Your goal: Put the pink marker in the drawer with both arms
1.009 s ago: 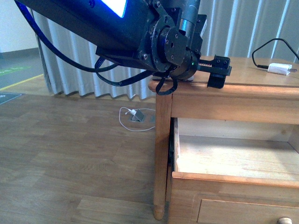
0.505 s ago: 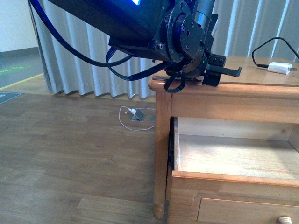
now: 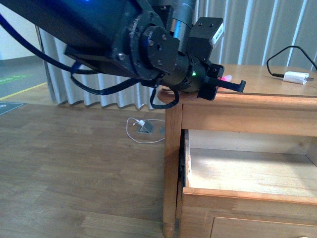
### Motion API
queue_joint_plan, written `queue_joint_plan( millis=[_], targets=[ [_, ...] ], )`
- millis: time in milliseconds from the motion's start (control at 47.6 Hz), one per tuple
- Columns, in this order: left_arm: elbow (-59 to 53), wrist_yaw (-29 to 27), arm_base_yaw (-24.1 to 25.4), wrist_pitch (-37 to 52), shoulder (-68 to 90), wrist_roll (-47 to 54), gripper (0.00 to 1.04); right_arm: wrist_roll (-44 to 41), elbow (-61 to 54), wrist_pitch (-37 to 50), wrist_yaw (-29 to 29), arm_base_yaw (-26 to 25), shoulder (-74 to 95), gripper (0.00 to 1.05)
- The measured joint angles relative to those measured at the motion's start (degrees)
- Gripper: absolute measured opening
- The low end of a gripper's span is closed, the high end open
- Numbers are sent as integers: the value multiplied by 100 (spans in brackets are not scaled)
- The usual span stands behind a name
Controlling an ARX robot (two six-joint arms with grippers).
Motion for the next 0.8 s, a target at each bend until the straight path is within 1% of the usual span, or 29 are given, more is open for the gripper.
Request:
queue_joint_plan(
  millis=[42, 84, 126, 210, 294, 379, 505, 694, 799],
  targets=[
    [-286, 369, 37, 24, -240, 109, 15, 0, 0, 0, 2, 0, 0, 96],
    [-675, 896, 79, 26, -623, 289, 15, 0, 0, 0, 2, 0, 0, 96],
    [-898, 1185, 105, 4, -876, 468, 15, 0, 0, 0, 2, 0, 0, 96],
    [-1325, 1639, 144, -144, -1338, 831, 15, 0, 0, 0, 0, 0, 0, 96],
    [-1617, 1827, 157, -221, -1578, 1150, 15, 0, 0, 0, 2, 0, 0, 96],
    [-1823, 1825, 157, -164, -1626, 1309, 15, 0, 0, 0, 2, 0, 0, 96],
    [-2009, 1508, 98, 24, -1351, 1510, 15, 0, 0, 0, 0, 0, 0, 96],
    [-1989, 1132, -164, 363, -623, 1615, 15, 0, 0, 0, 2, 0, 0, 96],
    [-1729, 887, -326, 562, -118, 1587, 15, 0, 0, 0, 2, 0, 0, 96]
  ],
)
